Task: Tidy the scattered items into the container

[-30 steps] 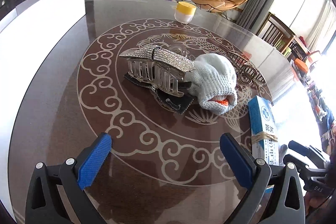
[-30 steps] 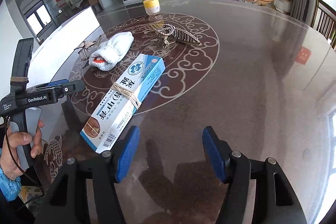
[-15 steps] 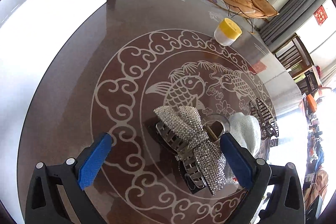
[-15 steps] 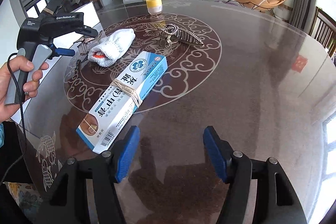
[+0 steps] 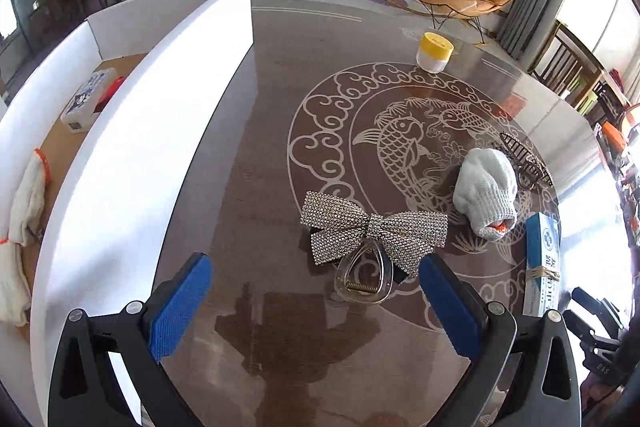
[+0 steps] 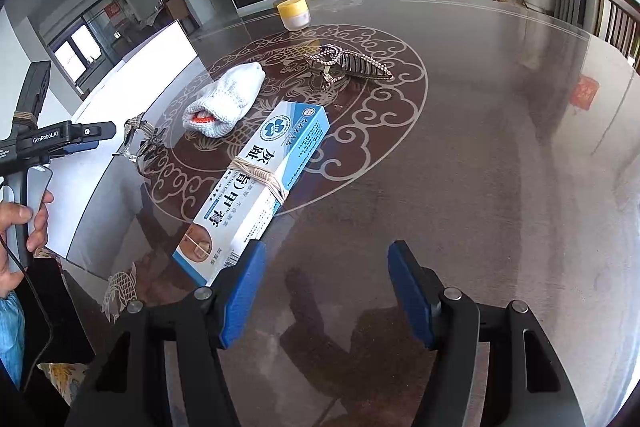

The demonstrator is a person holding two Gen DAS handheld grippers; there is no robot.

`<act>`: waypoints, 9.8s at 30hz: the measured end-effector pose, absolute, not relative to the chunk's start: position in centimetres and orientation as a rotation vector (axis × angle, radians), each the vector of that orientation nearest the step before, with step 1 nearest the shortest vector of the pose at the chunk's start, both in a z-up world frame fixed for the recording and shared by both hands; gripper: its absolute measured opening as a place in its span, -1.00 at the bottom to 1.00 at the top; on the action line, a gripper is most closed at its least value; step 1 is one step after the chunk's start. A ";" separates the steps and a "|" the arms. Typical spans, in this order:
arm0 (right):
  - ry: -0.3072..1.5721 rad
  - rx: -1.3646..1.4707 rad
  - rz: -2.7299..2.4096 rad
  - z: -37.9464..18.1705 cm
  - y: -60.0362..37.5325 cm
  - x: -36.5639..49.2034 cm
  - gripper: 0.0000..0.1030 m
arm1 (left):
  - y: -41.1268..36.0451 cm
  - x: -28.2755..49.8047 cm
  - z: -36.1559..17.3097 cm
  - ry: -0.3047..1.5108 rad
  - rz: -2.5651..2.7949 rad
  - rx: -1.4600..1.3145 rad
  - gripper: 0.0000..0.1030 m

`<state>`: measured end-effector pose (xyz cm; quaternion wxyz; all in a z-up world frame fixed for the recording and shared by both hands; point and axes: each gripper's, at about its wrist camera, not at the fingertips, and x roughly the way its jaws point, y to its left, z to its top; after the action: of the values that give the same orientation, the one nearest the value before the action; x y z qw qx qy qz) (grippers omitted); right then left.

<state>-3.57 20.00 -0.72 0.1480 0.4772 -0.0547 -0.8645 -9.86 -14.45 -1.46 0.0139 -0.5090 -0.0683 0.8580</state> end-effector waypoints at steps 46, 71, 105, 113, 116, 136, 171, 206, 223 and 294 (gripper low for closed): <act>-0.400 1.174 -2.511 2.8 19.0 -3.4 0.27 | -13.7 -11.9 -7.0 -0.107 2.845 -1.585 1.00; -0.051 1.367 -2.706 -1.2 18.2 -1.5 -0.14 | -6.9 -3.8 -5.1 0.080 2.719 -1.208 0.10; 0.036 1.337 -2.769 -1.5 17.4 -1.4 -0.12 | -6.6 -4.4 -6.0 0.198 2.750 -1.315 -0.01; 0.039 1.338 -2.769 -1.5 17.3 -1.4 -0.11 | -6.8 -4.5 -6.1 0.174 2.743 -1.321 0.02; 0.047 1.339 -2.768 -1.5 17.4 -1.4 -0.10 | -7.5 -4.7 -6.2 0.119 2.754 -1.347 0.27; -0.154 1.349 -2.730 -0.8 19.2 -1.3 -0.16 | -7.7 -4.9 -5.9 0.003 2.638 -1.355 -0.09; -0.040 1.227 -1.965 8.2 -32.9 -14.0 -0.10 | -50.2 -7.9 3.1 -0.355 2.961 -1.887 0.05; 0.138 1.337 -2.662 -1.1 18.0 -2.2 0.02 | -5.3 -5.8 -5.9 0.039 2.596 -1.588 1.00; 0.121 1.319 -2.692 -2.0 16.4 -2.6 0.23 | -3.7 -5.2 -7.1 0.077 2.707 -1.415 1.00; 0.123 1.320 -2.693 -1.9 16.4 -2.6 0.24 | -3.7 -5.4 -7.2 0.077 2.702 -1.413 1.00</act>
<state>-2.59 16.40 -1.93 0.0701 0.4386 0.0408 -0.8950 -5.41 -3.74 -7.23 0.0457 -0.4628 0.0252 0.8849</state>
